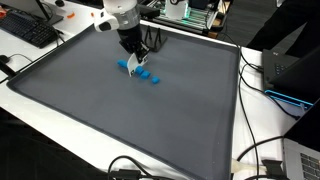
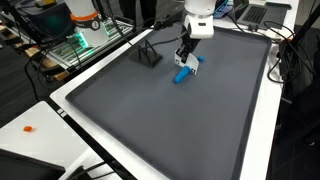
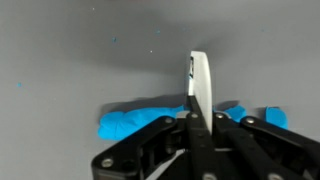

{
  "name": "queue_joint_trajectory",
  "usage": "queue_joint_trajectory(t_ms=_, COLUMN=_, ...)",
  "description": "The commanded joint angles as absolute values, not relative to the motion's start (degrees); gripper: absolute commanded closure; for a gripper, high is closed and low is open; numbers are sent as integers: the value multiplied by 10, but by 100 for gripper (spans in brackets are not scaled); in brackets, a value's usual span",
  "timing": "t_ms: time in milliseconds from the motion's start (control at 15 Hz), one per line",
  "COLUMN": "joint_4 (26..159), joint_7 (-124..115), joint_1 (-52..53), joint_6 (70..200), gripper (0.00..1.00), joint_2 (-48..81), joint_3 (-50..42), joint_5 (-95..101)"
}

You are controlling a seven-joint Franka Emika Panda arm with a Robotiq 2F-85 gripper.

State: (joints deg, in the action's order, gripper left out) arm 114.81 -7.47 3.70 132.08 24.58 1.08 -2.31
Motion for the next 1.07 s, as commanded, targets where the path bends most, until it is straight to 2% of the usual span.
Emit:
queue_joint_trajectory(t_ms=0, joint_4=1184, joint_7=-59, joint_1=27, joint_6=1318, gripper=99, joint_2=233, joint_3=23, joint_5=-53)
queue_joint_trajectory(t_ms=1000, joint_4=1182, joint_7=-77, joint_1=37, joint_6=1301, gripper=99, joint_2=191, joint_3=6, joint_5=-15)
